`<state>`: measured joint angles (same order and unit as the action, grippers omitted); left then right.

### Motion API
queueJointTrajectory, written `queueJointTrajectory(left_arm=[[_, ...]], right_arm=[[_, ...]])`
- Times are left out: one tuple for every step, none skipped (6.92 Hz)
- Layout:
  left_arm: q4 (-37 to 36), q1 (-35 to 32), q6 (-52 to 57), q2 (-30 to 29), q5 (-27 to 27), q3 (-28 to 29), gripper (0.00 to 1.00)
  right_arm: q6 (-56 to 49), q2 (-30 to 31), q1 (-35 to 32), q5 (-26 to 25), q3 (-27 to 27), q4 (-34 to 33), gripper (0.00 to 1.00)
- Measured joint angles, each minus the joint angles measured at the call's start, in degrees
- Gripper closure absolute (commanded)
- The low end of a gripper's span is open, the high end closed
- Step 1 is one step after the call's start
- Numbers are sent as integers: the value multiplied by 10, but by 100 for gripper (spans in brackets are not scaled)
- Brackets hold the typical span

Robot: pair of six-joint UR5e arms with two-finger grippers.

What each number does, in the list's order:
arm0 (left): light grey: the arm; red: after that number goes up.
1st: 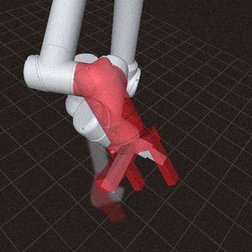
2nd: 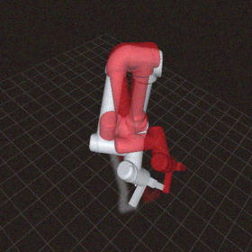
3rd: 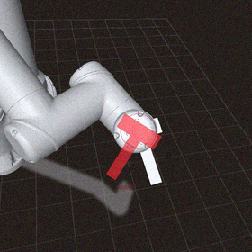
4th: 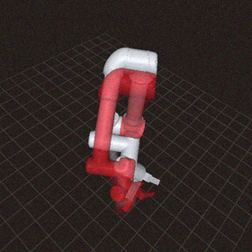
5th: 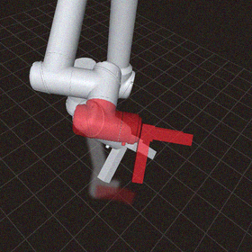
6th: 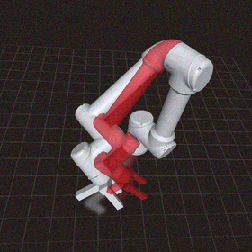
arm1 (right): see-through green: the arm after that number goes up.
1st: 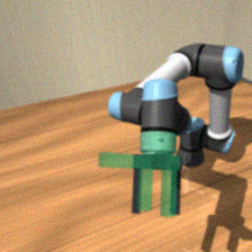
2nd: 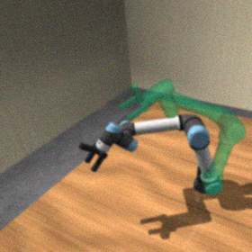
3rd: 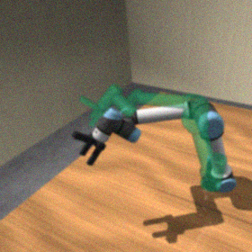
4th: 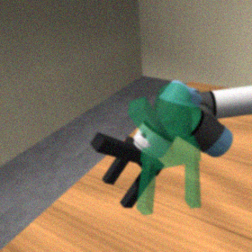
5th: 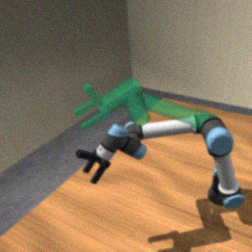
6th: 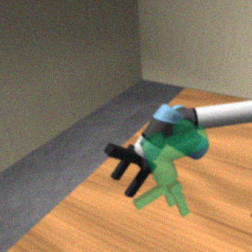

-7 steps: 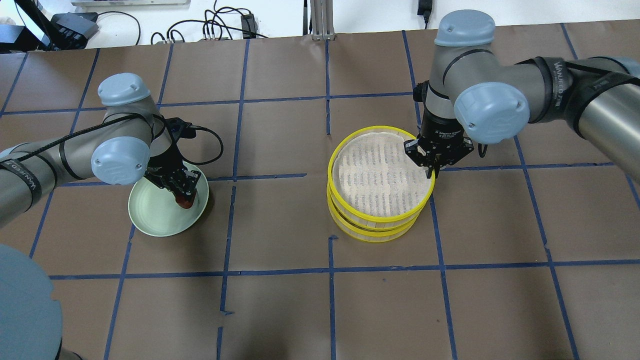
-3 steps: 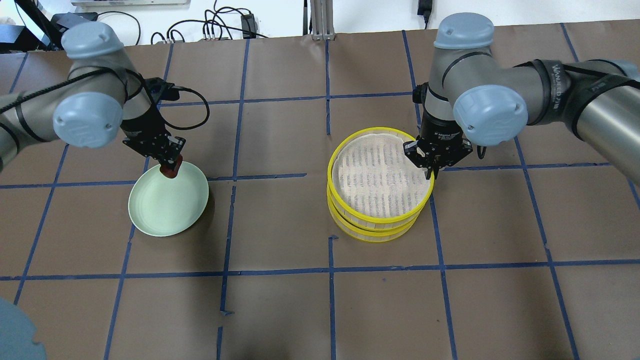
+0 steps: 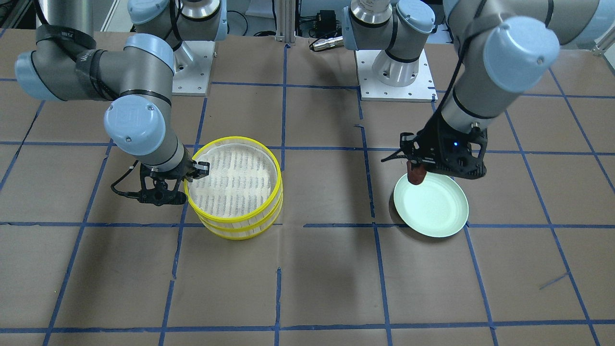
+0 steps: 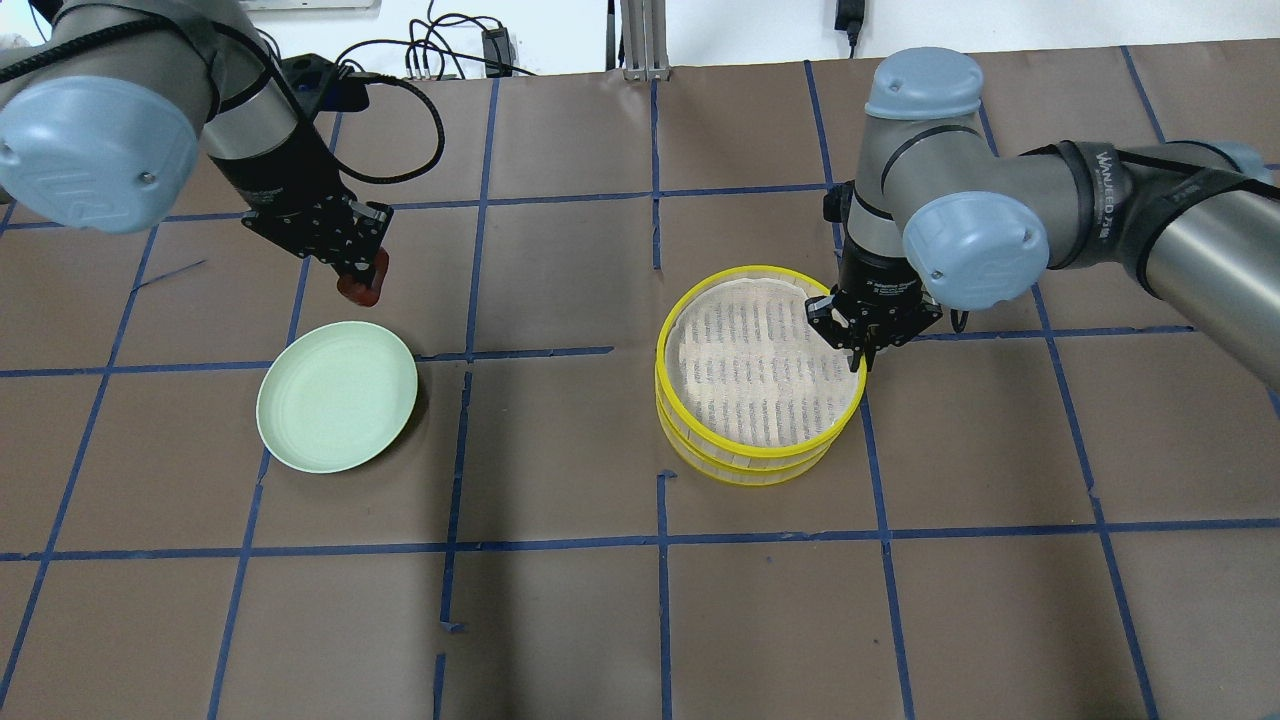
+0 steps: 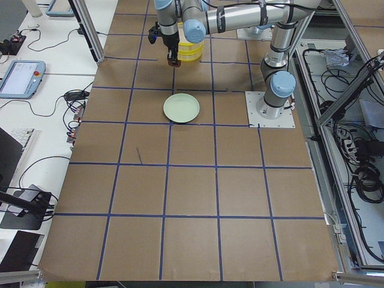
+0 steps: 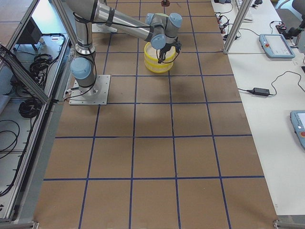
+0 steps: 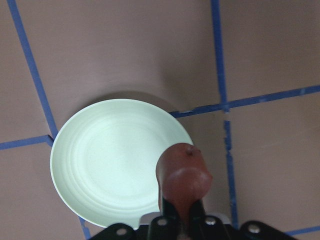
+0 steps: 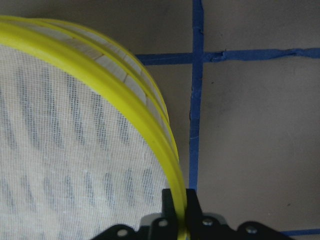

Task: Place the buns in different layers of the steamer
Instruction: 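Carry the dark red bun over the top steamer tier and lower it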

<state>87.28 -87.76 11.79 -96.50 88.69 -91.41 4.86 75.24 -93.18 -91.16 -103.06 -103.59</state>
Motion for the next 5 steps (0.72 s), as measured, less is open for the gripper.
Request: queueJointTrajectory(left_arm=[[22, -23, -21, 13, -9, 12, 85], [33, -36, -37, 17, -15, 19, 85], [37, -43, -56, 18, -26, 22, 85], [38, -56, -87, 17, -45, 23, 85], [36, -80, -120, 14, -63, 23, 85]], right_arm=[[1, 0, 0, 0, -3, -3, 60], [2, 0, 0, 0, -4, -5, 1], [3, 2, 0, 0, -3, -9, 0], [3, 5, 1, -1, 0, -11, 0], [1, 17, 2, -3, 9, -5, 0]])
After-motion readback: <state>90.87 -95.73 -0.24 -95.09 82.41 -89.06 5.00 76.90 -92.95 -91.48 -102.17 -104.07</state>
